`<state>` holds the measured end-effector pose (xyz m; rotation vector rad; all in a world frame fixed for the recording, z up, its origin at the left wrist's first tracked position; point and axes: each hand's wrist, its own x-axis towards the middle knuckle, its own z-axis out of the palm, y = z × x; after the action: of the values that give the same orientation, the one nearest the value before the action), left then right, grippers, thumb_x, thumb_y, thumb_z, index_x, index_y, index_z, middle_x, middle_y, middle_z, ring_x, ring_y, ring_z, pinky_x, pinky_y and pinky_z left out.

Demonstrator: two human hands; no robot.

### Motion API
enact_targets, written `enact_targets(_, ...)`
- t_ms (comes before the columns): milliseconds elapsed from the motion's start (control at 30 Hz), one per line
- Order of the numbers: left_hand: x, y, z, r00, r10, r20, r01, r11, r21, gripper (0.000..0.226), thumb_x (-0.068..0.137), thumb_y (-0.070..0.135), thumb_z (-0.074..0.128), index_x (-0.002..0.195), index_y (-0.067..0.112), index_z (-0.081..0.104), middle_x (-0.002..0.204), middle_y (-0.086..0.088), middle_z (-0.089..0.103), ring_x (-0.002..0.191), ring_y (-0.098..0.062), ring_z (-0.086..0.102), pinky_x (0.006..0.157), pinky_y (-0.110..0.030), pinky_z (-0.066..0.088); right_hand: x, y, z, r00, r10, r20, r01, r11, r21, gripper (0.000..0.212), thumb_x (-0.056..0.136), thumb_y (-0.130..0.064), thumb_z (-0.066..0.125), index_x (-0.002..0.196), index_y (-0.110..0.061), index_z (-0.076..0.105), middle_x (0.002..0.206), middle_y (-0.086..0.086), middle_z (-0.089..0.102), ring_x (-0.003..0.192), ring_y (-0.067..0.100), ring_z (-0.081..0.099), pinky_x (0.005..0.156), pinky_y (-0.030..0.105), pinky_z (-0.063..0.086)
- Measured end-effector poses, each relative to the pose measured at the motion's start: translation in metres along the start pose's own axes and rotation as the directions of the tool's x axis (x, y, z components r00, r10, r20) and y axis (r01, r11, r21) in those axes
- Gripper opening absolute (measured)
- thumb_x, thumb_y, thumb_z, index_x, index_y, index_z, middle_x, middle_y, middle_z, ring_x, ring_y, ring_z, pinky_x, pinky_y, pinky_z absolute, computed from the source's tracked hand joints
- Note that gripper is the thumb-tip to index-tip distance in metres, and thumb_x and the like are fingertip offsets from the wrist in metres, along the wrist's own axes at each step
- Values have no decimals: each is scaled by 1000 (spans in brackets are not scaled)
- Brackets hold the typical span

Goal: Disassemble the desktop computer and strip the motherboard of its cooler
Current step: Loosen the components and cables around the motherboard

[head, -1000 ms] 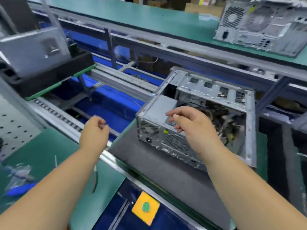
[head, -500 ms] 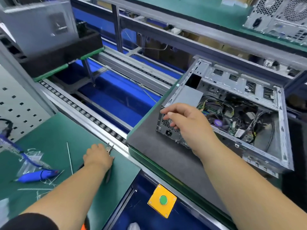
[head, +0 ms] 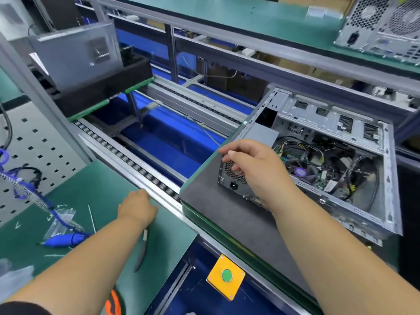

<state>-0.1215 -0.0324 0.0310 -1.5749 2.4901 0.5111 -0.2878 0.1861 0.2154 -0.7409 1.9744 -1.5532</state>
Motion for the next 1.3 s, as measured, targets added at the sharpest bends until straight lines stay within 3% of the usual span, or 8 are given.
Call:
enact_targets(133, -10, 62, -49, 940, 162, -300, -248, 928, -279, 20, 87, 30, 61, 104, 20, 61, 109, -3, 57, 90, -22, 57, 79, -35, 47, -10, -12, -27, 998, -27, -49, 27, 1000, -10, 22, 93, -13, 55, 91, -25, 75, 84, -6, 72, 65, 10, 52, 60, 21, 44)
enact_targets(300, -49, 153, -95, 750, 405, -523, -619, 707, -341, 10, 90, 28, 59, 100, 26, 59, 98, 8, 56, 86, -6, 53, 74, -24, 41, -27, -14, -85, 989, -43, -144, 38, 999, -36, 21, 93, -17, 57, 88, -28, 74, 87, -7, 71, 64, 3, 56, 60, 18, 47)
enact_targets(567, -129, 279, -86, 510, 745, -430, -857, 396, -330, 12, 92, 22, 60, 101, 30, 57, 95, 15, 53, 92, 1, 51, 78, -12, 38, -60, 13, -210, 879, 62, -473, -91, 995, -40, 25, 93, -16, 55, 84, -30, 74, 85, 0, 72, 68, 12, 59, 57, 24, 51)
enact_targets(667, -147, 318, -70, 557, 773, -304, -799, 397, -452, 11, 93, 21, 60, 96, 31, 59, 92, 11, 57, 84, -8, 55, 76, -25, 46, -70, 29, -242, 845, 77, -529, -117, 992, -43, 28, 91, -15, 55, 78, -31, 74, 82, -7, 73, 72, 11, 62, 63, 28, 49)
enact_targets(800, -159, 357, -52, 643, 741, -192, -680, 438, -589, 15, 93, 22, 61, 88, 36, 61, 84, 12, 58, 69, -2, 54, 61, -16, 45, -75, 53, -271, 851, 97, -516, -140, 989, -45, 29, 90, -17, 55, 78, -36, 74, 84, -15, 73, 66, -1, 60, 65, 28, 50)
enact_targets(1033, -153, 403, -35, 797, 603, 10, -419, 565, -711, 7, 90, 29, 62, 87, 34, 67, 94, 3, 68, 89, -20, 67, 52, -27, 46, -61, 78, -288, 852, 125, -508, -163, 986, -30, 26, 89, -18, 56, 81, -35, 73, 76, -13, 71, 65, 7, 63, 64, 24, 53)
enact_targets(1200, -129, 436, -33, 787, 593, 173, -360, 668, -651, 10, 93, 22, 56, 86, 19, 63, 100, -8, 70, 87, -32, 64, 77, -34, 49, -30, 83, -273, 842, 111, -528, -163, 985, -53, 26, 95, -13, 52, 89, -34, 67, 88, -7, 69, 75, 9, 68, 62, 21, 52)
enact_targets(1300, -116, 458, -30, 743, 587, 322, -326, 738, -591, 12, 95, 15, 54, 101, 12, 64, 108, -13, 69, 91, -25, 61, 84, -32, 50, -8, 84, -262, 827, 27, -561, -191, 953, -236, 24, 95, -12, 51, 92, -32, 63, 100, -5, 63, 86, 11, 64, 73, 27, 50)
